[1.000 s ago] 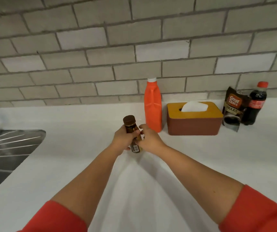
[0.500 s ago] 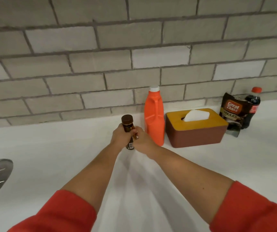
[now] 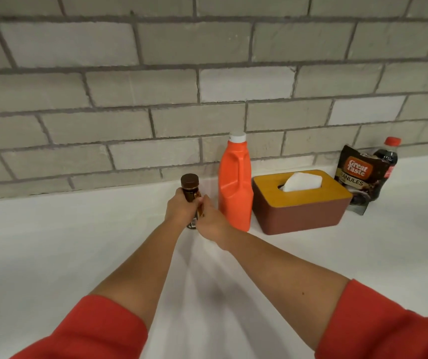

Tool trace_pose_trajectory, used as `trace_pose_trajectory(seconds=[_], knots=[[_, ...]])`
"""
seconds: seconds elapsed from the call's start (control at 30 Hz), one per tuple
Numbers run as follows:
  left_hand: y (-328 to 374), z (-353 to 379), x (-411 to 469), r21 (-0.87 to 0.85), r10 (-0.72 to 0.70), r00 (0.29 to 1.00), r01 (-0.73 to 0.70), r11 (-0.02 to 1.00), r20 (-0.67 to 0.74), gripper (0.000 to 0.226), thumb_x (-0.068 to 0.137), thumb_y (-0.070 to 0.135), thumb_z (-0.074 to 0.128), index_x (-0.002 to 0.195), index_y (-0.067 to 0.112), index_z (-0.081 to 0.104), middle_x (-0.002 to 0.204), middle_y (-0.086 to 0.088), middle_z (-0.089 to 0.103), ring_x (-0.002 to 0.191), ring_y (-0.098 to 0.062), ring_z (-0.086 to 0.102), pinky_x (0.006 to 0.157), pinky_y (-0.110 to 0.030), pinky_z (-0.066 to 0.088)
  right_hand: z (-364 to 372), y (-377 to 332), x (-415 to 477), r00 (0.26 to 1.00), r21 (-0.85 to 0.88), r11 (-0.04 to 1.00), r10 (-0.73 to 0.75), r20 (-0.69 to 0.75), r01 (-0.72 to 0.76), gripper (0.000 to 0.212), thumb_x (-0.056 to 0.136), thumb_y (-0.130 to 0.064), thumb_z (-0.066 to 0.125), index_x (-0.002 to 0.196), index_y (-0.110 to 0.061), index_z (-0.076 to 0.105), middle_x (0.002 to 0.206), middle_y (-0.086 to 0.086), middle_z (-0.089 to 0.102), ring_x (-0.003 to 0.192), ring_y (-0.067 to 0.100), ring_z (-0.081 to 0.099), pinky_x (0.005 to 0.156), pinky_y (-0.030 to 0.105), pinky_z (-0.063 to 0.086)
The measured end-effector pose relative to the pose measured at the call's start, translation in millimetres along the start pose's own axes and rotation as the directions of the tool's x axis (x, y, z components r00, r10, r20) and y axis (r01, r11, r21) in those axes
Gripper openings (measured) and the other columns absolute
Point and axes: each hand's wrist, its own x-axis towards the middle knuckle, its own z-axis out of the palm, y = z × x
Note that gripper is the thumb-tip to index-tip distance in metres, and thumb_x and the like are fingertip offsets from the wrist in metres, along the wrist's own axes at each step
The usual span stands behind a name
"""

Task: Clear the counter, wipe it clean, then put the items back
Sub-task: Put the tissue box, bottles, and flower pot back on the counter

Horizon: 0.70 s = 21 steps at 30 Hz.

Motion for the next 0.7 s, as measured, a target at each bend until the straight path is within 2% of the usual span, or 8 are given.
trace_pose_trajectory(seconds=[0.07, 0.13, 0.23, 0.3, 0.37, 0.43, 0.57, 0.7], knots=[[0.4, 2.8, 0.8, -0.002, -0.008, 1.000, 0.008, 1.000, -0.003, 0.042, 0.088, 0.024, 0.062, 0.124, 0.009, 0.047, 0.115, -0.014, 0.061, 0.104, -0.030, 0.058, 0.087, -0.036, 0.047, -1.1, 3.0, -2.5, 1.000, 0.008, 1.000, -0.012, 0.021, 0.012, 0.060, 0.095, -0.007, 0.039, 0.147, -0.019, 0.012, 0.114, 0.011, 0.052, 0.095, 0.019, 0.050, 0.060, 0.019, 0.038], [1.2, 3.9, 0.9, -0.003, -0.010, 1.000, 0.010, 1.000, -0.007, 0.042, 0.088, 0.024, 0.061, 0.125, 0.010, 0.046, 0.116, -0.015, 0.060, 0.104, -0.031, 0.058, 0.087, -0.037, 0.047, -2.0, 6.0, -4.4, 0.999, 0.016, 1.000, -0.013, 0.040, 0.012, 0.062, 0.095, -0.005, 0.039, 0.148, -0.018, 0.010, 0.118, 0.009, 0.054, 0.091, 0.015, 0.048, 0.061, 0.019, 0.038], [-0.2, 2.9, 1.7, -0.039, -0.025, 1.000, 0.025, 0.999, 0.007, 0.045, 0.089, 0.027, 0.060, 0.128, 0.012, 0.044, 0.121, -0.015, 0.059, 0.107, -0.031, 0.057, 0.092, -0.041, 0.048, -4.8, 11.5, -7.6, 0.996, 0.003, 1.000, -0.015, 0.089, 0.015, 0.057, 0.090, 0.002, 0.040, 0.143, -0.016, 0.025, 0.107, 0.012, 0.058, 0.083, 0.018, 0.049, 0.067, 0.026, 0.042], [-3.0, 1.5, 0.0, -0.071, -0.060, 0.998, 0.062, 0.996, 0.029, 0.053, 0.090, 0.032, 0.058, 0.135, 0.015, 0.038, 0.129, -0.013, 0.054, 0.114, -0.031, 0.053, 0.096, -0.045, 0.047, -9.9, 15.7, -14.1, 0.980, -0.018, 0.999, 0.038, 0.193, -0.035, 0.056, 0.090, 0.000, 0.045, 0.141, -0.017, 0.032, 0.107, 0.014, 0.057, 0.086, 0.022, 0.051, 0.072, 0.031, 0.043], [-6.4, 1.8, -2.9, -0.081, -0.093, 0.995, 0.094, 0.992, 0.023, 0.065, 0.089, 0.037, 0.058, 0.143, 0.016, 0.028, 0.139, -0.012, 0.043, 0.122, -0.032, 0.047, 0.099, -0.045, 0.044, -16.7, 20.5, -22.6, 0.947, -0.039, 0.994, 0.108, 0.301, -0.101, 0.058, 0.092, -0.007, 0.051, 0.145, -0.018, 0.029, 0.116, 0.014, 0.058, 0.095, 0.023, 0.060, 0.080, 0.030, 0.050], [-6.3, 3.1, -9.5, -0.082, -0.111, 0.991, 0.105, 0.991, -0.078, 0.064, 0.089, 0.035, 0.058, 0.142, 0.014, 0.028, 0.141, -0.015, 0.037, 0.123, -0.034, 0.045, 0.097, -0.040, 0.044, -24.6, 25.6, -31.8, 0.929, -0.077, 0.990, 0.139, 0.344, -0.120, 0.055, 0.092, -0.011, 0.054, 0.143, -0.017, 0.034, 0.123, 0.014, 0.059, 0.103, 0.026, 0.064, 0.084, 0.032, 0.052], [0.3, 6.1, -26.7, -0.227, -0.143, 0.949, 0.079, 0.971, -0.283, 0.038, 0.091, 0.022, 0.057, 0.125, 0.010, 0.043, 0.123, -0.015, 0.051, 0.106, -0.032, 0.057, 0.087, -0.038, 0.049, -40.3, 36.5, -47.7, 0.931, -0.071, 0.989, 0.147, 0.333, -0.131, 0.046, 0.093, -0.014, 0.052, 0.138, -0.013, 0.042, 0.111, 0.014, 0.061, 0.089, 0.022, 0.061, 0.071, 0.027, 0.051], [10.3, 17.0, -52.0, -0.331, -0.042, 0.924, -0.093, 0.939, -0.381, 0.010, 0.090, 0.012, 0.053, 0.098, 0.015, 0.047, 0.090, -0.002, 0.054, 0.087, -0.024, 0.057, 0.080, -0.039, 0.051, -53.6, 47.7, -68.6, 0.927, -0.053, 0.986, 0.164, 0.336, -0.155, 0.043, 0.094, -0.017, 0.053, 0.135, -0.012, 0.044, 0.102, 0.009, 0.059, 0.078, 0.021, 0.062, 0.064, 0.025, 0.050]])
